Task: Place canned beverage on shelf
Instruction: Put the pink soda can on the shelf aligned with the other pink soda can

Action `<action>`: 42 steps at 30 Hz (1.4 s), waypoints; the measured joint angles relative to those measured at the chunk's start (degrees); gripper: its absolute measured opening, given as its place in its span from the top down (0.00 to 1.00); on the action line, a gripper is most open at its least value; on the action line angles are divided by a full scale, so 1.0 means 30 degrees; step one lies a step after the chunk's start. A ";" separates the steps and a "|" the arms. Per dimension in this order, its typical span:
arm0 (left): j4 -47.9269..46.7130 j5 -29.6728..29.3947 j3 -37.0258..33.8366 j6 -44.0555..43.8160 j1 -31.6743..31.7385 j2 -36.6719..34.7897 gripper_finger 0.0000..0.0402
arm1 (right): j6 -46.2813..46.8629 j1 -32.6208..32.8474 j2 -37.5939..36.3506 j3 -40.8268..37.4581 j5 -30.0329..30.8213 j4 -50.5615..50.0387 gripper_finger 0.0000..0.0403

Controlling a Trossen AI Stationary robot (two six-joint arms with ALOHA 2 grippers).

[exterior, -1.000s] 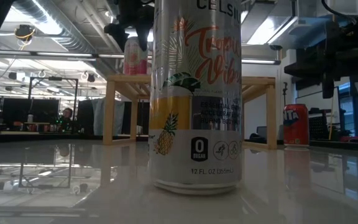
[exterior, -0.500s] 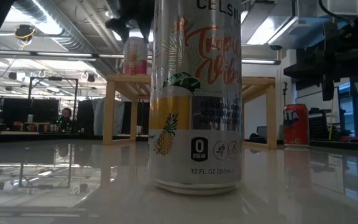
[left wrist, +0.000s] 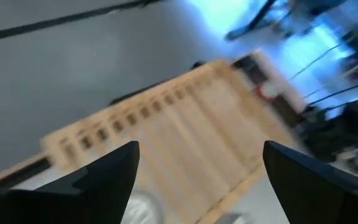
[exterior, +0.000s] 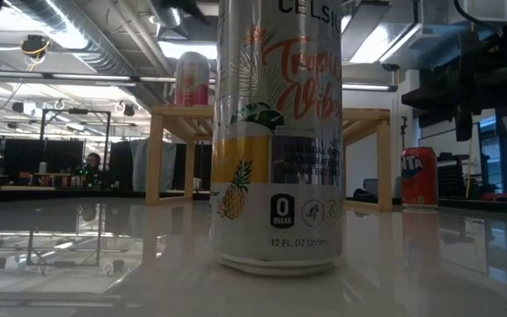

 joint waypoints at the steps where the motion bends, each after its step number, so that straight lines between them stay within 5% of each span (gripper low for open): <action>1: 0.0140 0.0577 0.0002 0.0126 -0.0087 -0.0063 0.17 | 0.0029 -0.0007 0.0000 0.0000 0.0197 0.0024 0.97; 13: -0.4113 -0.0215 0.0160 0.0060 -0.4938 -0.3475 0.20 | 0.0211 -0.0007 0.0005 0.0167 -0.1701 0.0097 0.97; 20: -0.5377 -0.3997 0.0129 -0.2253 -0.9057 -0.5146 0.19 | -0.1420 -0.0002 0.1052 0.3065 -0.3498 -0.1363 0.97; 34: -0.5323 -0.5655 -0.3619 -0.1812 -1.4429 -0.6178 0.19 | -0.2356 0.0295 1.3272 1.6280 -0.8418 -0.8244 0.97; 42: -0.3609 -0.8096 -0.8005 -0.3418 -1.8296 -0.8820 0.19 | -0.2490 0.5139 1.9358 2.4330 -0.6477 -1.3563 0.97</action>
